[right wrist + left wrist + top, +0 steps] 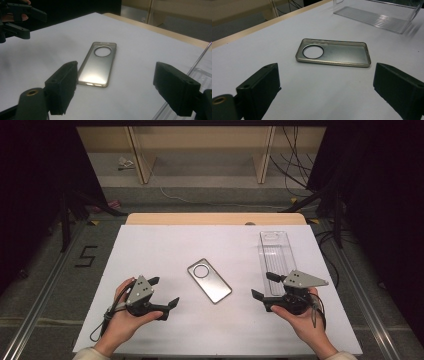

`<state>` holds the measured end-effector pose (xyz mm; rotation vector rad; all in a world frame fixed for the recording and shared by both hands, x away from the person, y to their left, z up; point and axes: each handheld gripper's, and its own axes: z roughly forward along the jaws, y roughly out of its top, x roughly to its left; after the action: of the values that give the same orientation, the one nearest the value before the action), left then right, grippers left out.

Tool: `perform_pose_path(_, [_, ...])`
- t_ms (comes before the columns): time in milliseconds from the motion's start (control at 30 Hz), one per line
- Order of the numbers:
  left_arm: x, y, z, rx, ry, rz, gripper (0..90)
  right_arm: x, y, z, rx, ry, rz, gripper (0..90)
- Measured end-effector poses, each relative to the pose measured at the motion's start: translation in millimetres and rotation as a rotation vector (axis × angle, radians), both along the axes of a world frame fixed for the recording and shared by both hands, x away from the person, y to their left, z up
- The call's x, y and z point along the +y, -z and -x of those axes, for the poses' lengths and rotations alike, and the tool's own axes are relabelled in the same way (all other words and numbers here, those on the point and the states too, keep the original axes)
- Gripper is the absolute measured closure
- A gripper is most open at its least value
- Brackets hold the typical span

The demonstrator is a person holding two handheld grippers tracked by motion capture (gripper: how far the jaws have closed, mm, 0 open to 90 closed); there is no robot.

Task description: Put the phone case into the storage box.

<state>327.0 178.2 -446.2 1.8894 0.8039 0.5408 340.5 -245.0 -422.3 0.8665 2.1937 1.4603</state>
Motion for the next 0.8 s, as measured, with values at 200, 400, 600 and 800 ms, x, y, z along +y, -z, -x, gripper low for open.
perform_pose_path(200, [0.4,0.0,0.2,-0.002,0.000,-0.003,6.7,1.2,-0.4,0.4,-0.008,0.017,0.003,24.2])
perform_pose_path(400, [-0.5,0.7,0.0,0.000,0.002,-0.006,7.0,12.2,-2.1,1.8,0.007,0.018,0.043,55.5])
perform_pose_path(600, [-0.3,0.7,-0.2,-0.001,-0.002,-0.009,7.4,39.6,2.1,2.1,0.054,-0.015,0.114,71.2])
perform_pose_path(800, [-1.3,1.2,-0.2,0.001,0.001,-0.009,7.8,56.6,5.1,-6.2,0.096,-0.003,0.145,83.4])
